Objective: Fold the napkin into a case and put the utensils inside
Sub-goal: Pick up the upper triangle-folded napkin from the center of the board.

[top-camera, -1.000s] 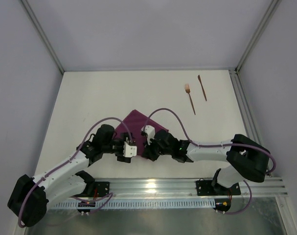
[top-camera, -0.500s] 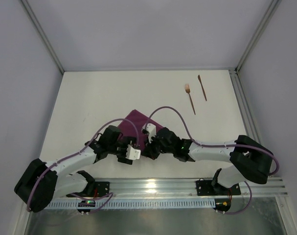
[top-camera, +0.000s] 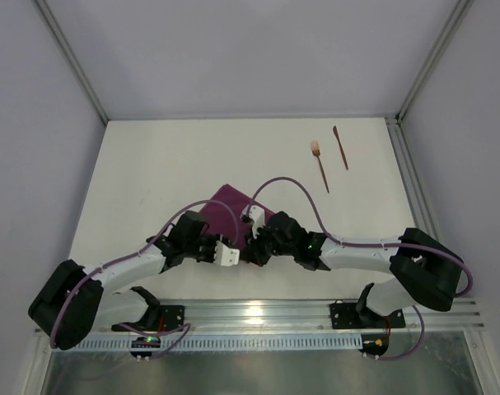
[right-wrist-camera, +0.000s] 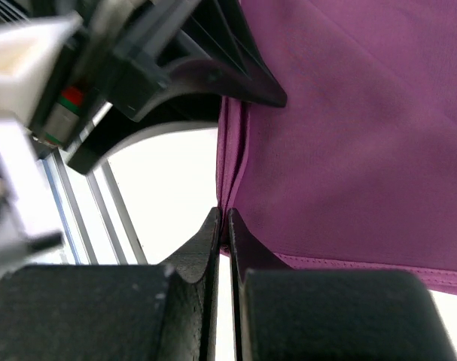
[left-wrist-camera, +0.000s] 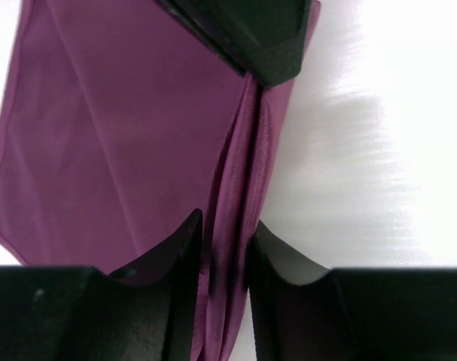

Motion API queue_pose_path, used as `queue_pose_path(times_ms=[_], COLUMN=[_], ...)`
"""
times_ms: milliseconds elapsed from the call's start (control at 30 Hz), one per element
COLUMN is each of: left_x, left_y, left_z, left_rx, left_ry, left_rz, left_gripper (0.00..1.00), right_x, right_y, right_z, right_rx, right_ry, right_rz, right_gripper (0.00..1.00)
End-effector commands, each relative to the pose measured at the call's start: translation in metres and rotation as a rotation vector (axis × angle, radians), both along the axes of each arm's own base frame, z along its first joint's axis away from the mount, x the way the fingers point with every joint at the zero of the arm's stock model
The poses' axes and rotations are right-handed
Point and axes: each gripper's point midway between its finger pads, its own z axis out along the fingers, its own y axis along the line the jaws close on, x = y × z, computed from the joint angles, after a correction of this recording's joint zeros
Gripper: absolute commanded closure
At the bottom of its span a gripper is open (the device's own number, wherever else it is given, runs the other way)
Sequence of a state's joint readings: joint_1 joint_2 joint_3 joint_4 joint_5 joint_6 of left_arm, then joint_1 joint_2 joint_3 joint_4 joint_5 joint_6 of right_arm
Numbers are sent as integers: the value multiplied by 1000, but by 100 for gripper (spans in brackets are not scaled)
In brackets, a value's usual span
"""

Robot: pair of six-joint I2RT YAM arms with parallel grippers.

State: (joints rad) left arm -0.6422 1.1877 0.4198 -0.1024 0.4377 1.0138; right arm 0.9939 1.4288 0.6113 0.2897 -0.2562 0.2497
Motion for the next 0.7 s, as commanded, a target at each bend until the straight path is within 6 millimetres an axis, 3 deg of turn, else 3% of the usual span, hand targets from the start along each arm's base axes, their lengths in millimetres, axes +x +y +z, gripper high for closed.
queue_pose_path(times_ms=[0,100,133,233,333,400,467,567,600,633,667], left_x=[9,7,8,6,6,8,8,11,13,14,13], left_y=[-11,-11,-11,-11,-11,-12,-12,-12,-13,-12,-12], left_z=[27,29,30,29,32,37,38,43,45,45,45], left_rx=[-82,-84,-85,-79,-82,-87,-83,-91,-94,-95,-93], left_ry=[-63,-53,-53,-29,-10,-6,1,0,-2,5,7], left_rz=[11,15,16,22,38,51,59,82,89,100,102], left_gripper=[73,88,100,100,100,100,100,100,100,100,100], right_x=[2,0,0,2,3,3,7,12,12,15,15], right_y=[2,3,4,3,1,-5,-11,-26,-32,-38,-45], right_z=[18,18,19,21,30,33,50,65,64,76,72], right_rx=[63,66,68,67,72,68,94,102,96,109,100], right_ry=[-51,-64,-70,-104,-159,-213,-291,-416,-440,-507,-530], right_rz=[26,52,60,69,89,101,87,65,57,40,34], right_gripper=[96,96,96,92,78,61,46,39,31,29,26])
